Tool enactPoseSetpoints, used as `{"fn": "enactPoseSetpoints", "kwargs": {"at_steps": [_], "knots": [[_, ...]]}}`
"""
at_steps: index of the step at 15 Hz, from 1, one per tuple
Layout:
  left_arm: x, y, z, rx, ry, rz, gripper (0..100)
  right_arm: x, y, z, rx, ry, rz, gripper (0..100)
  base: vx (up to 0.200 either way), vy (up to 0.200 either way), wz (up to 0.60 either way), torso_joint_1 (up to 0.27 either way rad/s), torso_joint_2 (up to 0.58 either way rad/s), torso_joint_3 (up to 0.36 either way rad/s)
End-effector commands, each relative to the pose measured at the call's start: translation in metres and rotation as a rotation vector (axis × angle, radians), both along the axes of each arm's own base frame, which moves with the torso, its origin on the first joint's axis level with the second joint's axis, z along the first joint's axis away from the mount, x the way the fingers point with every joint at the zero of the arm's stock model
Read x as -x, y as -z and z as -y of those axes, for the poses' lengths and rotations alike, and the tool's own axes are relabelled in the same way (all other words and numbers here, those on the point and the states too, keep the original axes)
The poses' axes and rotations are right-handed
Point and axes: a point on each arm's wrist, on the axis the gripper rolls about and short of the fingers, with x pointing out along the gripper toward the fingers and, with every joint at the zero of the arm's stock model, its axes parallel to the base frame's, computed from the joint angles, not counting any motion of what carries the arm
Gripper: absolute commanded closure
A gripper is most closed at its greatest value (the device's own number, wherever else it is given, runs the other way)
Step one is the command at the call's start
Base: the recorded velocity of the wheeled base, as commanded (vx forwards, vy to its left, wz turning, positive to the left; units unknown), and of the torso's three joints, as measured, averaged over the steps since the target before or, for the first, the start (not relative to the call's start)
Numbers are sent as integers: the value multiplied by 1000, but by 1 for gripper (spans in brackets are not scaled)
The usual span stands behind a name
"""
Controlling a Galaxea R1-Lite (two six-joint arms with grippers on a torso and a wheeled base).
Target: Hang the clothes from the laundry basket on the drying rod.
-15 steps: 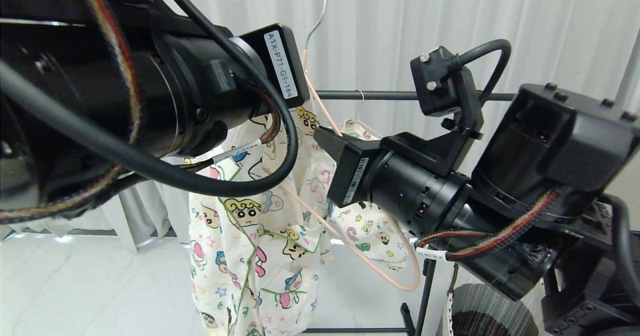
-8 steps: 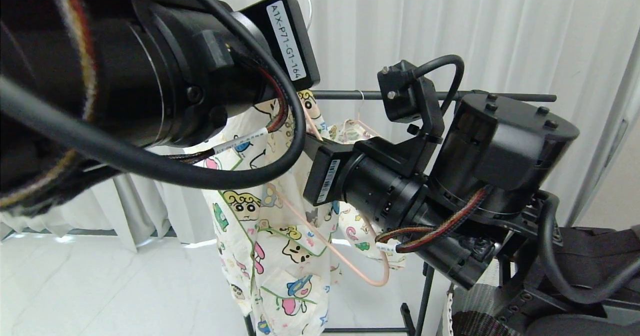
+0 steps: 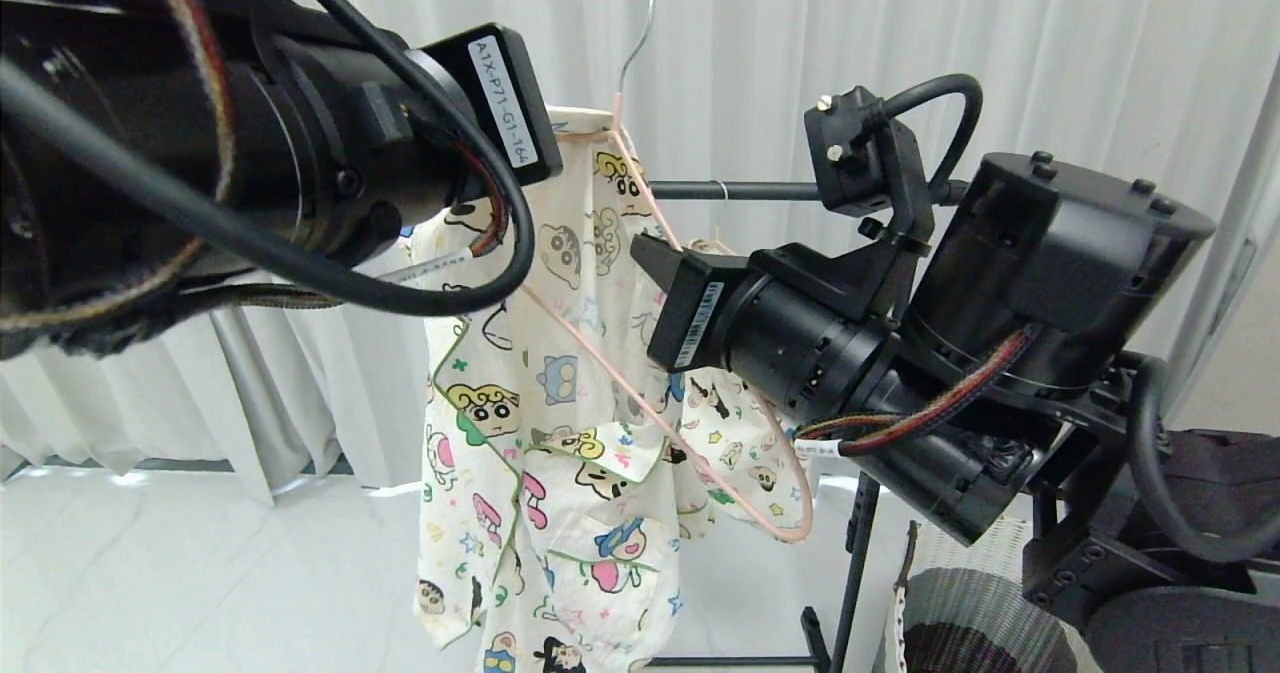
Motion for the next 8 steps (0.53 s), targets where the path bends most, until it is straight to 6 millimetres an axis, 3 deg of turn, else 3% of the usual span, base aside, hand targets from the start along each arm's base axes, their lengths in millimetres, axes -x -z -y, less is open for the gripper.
{"fn": "enactPoseSetpoints", "kwargs": {"at_steps": [1,5,8], "knots": [[8,6,-4,-20,12,-14,100,-4,-4,6,-5,21,14,100,0,0,0,0,0,0],[17,38,-16,-146,22,-74,100,-11,-14,19,-2,68,57,100,0,0,0,0,0,0],[17,39,-14,-146,27,-75,100,-8,-19,23,24,80,106,100,0,0,0,0,0,0]]}}
